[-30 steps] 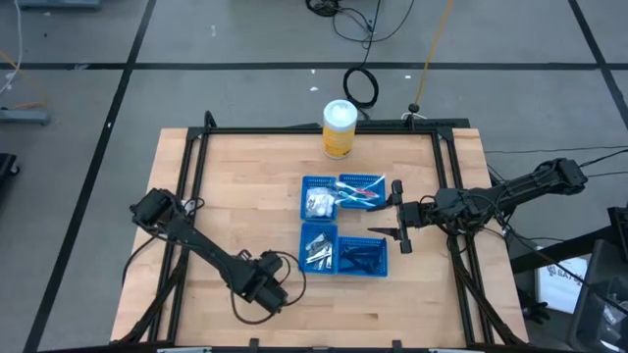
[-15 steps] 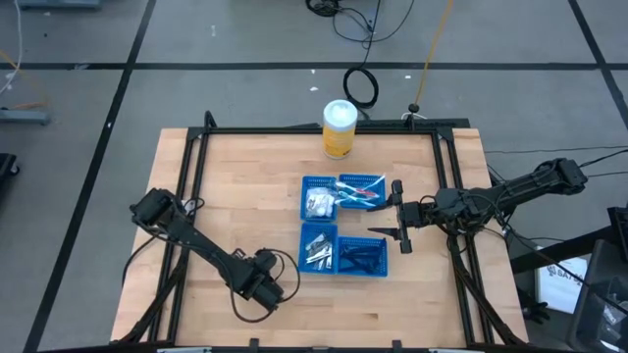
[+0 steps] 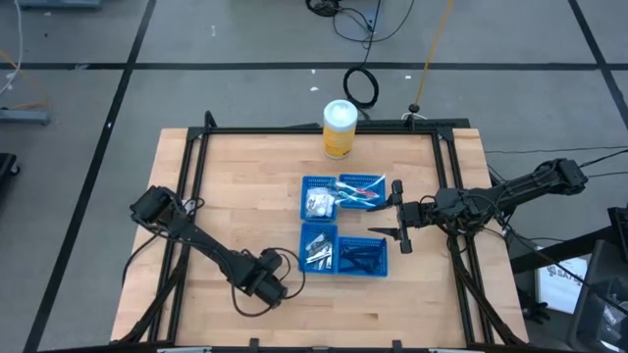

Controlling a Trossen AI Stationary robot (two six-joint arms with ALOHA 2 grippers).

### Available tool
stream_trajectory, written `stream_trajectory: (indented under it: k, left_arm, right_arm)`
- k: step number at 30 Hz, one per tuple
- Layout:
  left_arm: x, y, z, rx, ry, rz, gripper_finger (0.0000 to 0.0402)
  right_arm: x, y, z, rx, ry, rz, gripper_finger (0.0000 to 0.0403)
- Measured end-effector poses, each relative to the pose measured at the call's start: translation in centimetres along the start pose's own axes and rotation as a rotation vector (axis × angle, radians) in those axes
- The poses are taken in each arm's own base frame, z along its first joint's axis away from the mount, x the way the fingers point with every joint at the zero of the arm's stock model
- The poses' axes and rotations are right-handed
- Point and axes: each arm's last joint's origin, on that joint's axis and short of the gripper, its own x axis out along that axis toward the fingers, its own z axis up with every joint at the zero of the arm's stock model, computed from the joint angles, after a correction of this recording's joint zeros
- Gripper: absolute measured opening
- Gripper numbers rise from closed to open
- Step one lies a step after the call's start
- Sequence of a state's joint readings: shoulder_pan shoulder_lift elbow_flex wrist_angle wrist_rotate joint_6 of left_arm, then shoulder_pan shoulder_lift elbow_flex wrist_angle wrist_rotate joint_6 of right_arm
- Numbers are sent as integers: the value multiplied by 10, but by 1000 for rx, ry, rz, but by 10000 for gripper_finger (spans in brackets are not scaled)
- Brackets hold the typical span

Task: Pick & Place Travel size toiletries
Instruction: Put the silver nail cutter into the bottom left blue bin

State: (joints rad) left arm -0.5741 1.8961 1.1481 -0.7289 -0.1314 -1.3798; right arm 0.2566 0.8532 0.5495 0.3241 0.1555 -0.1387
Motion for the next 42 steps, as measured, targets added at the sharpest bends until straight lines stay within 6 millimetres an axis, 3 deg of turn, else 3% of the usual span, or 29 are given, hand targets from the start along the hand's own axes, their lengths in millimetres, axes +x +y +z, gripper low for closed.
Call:
stream_trajectory:
  k: [11,21,26,42]
  left_arm:
    - [1,0,2,28,4,-2,155]
    - [1,-3,4,92,-31,-26,31]
    - [-3,-2,10,96,-60,-45,28]
    - [-69,-37,41,318,-504,-212,39]
  right_arm:
    - [0,0,0,0,0,0,208]
    - [0,0,0,0,0,0,208]
    - [0,0,0,0,0,0,208]
    - [0,0,0,-3,-1,0,208]
